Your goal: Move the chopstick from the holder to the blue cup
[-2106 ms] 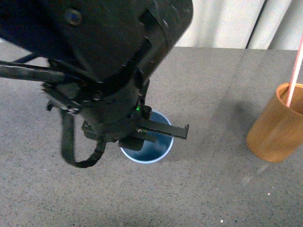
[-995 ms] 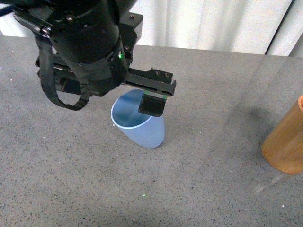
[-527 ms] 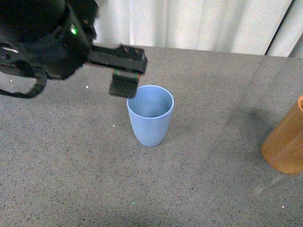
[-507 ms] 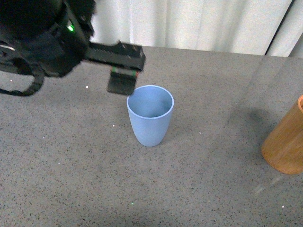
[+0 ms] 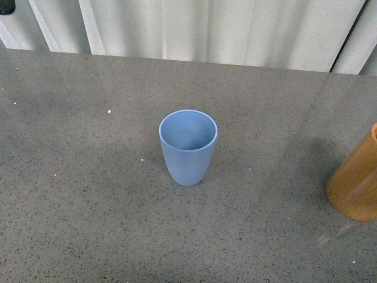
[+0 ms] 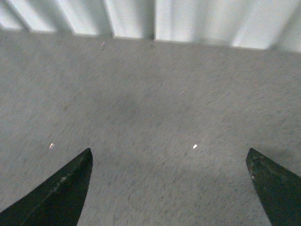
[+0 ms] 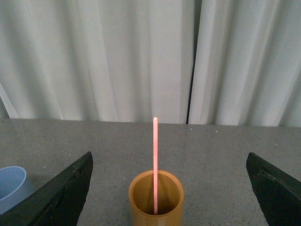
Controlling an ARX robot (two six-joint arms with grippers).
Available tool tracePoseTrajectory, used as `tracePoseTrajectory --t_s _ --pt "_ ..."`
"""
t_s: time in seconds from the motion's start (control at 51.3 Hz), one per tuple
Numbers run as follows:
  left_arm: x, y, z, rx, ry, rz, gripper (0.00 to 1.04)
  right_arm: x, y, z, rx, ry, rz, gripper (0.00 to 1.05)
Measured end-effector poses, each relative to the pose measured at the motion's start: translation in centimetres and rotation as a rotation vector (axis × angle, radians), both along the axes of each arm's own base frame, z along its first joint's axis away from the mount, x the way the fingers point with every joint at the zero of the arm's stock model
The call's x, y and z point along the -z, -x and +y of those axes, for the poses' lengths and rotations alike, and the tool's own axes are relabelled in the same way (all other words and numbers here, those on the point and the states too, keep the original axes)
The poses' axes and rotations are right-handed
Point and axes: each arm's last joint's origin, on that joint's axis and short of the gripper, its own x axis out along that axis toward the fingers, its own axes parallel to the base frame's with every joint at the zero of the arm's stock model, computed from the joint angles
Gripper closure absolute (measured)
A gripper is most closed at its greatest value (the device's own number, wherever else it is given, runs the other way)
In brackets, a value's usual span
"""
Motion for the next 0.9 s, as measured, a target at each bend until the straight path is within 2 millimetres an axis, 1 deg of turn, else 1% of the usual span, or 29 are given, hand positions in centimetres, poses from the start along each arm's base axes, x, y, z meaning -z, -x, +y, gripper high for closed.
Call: tracePoseTrajectory --t_s 0.02,0.059,0.078,0.098,0.137,0.195,0.312,0.332,0.429,0.449,0.546,0.683,0.741,0.8,0.897 --pt "0.3 -0.1 0.0 0.039 0.009 -0.028 0.1 0.0 0.0 0.0 0.0 0.0 0.0 0.1" --pt "1.3 0.3 0.3 0.142 0.062 -0.193 0.21 0.0 0.0 0.0 0.0 0.0 0.0 0.1" --pt "1.5 0.7 0.5 0.163 0.075 -0.244 0.24 0.0 0.0 0.0 0.0 0.0 0.0 0.1" --pt "1.9 1.3 0.8 0.181 0.08 -0.309 0.3 0.0 0.0 0.0 0.0 0.0 0.0 0.1" --pt "2.2 2.2 1.2 0.189 0.084 -0.384 0.37 0.0 0.0 0.0 0.0 0.0 0.0 0.1" --pt "2.3 3.1 1.8 0.183 0.085 -0.451 0.46 0.0 0.0 0.0 0.0 0.0 0.0 0.1" --pt "2.7 5.0 2.9 0.172 0.081 -0.491 0.65 0.0 0.0 0.0 0.0 0.0 0.0 0.1" --pt "2.8 5.1 3.0 0.172 0.081 -0.49 0.67 0.0 0.0 0.0 0.0 0.0 0.0 0.1" --pt "3.8 6.3 3.5 0.181 0.077 -0.475 0.84 0.0 0.0 0.0 0.0 0.0 0.0 0.1" --pt "3.9 6.5 3.5 0.181 0.077 -0.473 0.85 0.0 0.0 0.0 0.0 0.0 0.0 0.1" --pt "4.4 7.5 3.9 0.185 0.074 -0.473 1.01 0.0 0.0 0.0 0.0 0.0 0.0 0.1" --pt "5.2 9.3 4.6 0.179 0.071 -0.475 1.01 0.0 0.0 0.0 0.0 0.0 0.0 0.1" --pt "5.6 10.0 5.2 0.2 0.076 -0.471 1.01 0.0 0.0 0.0 0.0 0.0 0.0 0.1" --pt "5.8 10.7 5.6 0.183 0.071 -0.474 1.01 0.0 0.0 0.0 0.0 0.0 0.0 0.1" --pt "6.1 11.6 5.8 0.178 0.069 -0.475 1.01 0.0 0.0 0.0 0.0 0.0 0.0 0.1"
